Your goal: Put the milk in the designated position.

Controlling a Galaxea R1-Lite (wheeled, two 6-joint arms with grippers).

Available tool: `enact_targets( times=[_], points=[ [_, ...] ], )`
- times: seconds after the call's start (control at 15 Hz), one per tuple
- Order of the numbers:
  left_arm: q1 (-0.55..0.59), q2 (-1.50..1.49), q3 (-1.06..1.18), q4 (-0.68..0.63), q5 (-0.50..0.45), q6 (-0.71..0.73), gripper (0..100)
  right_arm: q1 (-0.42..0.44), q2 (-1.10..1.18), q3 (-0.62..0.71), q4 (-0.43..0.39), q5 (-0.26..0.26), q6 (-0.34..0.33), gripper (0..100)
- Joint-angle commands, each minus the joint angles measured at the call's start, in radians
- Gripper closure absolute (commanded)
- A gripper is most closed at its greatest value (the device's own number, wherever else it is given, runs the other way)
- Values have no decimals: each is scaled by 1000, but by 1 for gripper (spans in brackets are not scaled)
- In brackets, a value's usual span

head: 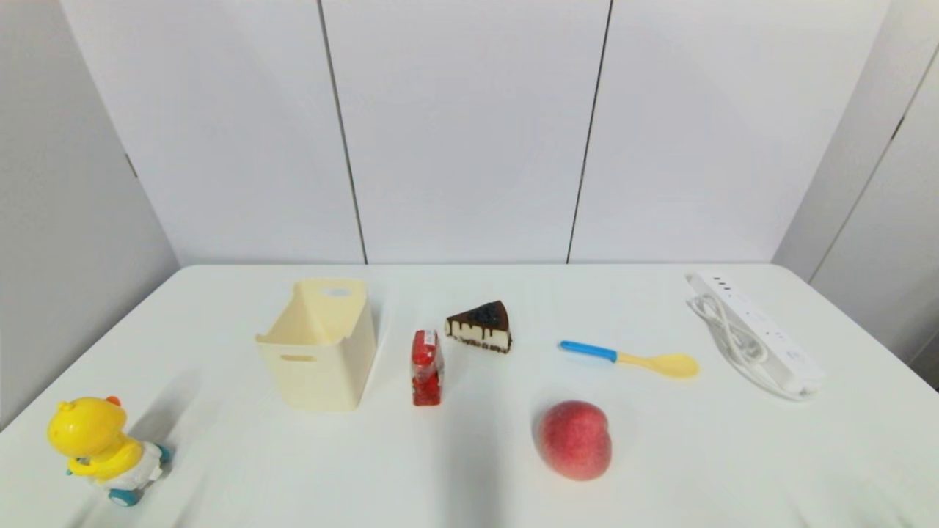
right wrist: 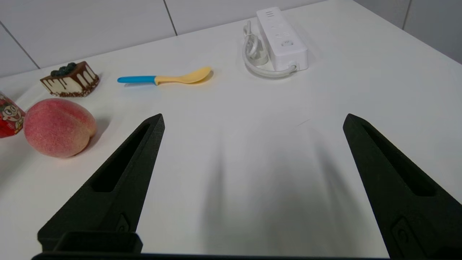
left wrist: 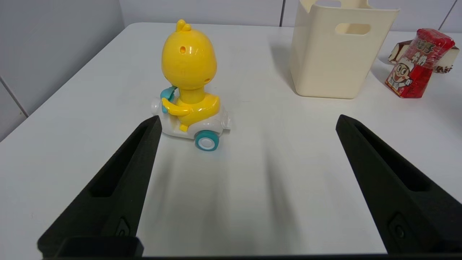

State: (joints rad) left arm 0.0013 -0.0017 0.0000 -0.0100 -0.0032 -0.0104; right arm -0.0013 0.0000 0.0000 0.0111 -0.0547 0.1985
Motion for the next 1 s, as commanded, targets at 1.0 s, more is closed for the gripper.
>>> enact_targets(
  times=[1.0],
  points=[
    [0,2,0,-1,0,0,0,0,2,2,0,-2,1,0]
  ],
)
